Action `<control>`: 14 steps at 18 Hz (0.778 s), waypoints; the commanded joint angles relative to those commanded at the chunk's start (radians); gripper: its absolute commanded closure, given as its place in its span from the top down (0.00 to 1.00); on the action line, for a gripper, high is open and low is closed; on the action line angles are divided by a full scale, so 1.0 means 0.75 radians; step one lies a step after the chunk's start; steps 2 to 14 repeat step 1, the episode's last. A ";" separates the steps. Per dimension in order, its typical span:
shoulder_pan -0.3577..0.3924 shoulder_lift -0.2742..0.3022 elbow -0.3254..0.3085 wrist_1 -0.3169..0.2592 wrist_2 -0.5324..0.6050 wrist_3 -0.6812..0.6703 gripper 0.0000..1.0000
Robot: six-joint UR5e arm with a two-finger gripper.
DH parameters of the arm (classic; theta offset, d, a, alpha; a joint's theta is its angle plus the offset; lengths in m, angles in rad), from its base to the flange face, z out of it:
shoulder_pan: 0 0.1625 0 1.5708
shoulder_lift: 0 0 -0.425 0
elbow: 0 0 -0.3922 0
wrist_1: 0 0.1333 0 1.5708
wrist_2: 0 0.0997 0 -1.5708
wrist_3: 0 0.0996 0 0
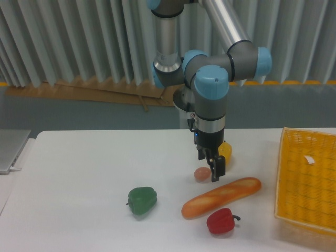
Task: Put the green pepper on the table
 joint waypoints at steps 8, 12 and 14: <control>-0.002 -0.002 0.000 0.000 0.002 -0.002 1.00; -0.002 -0.002 0.000 0.000 0.002 -0.002 1.00; -0.002 -0.002 0.000 0.000 0.002 -0.002 1.00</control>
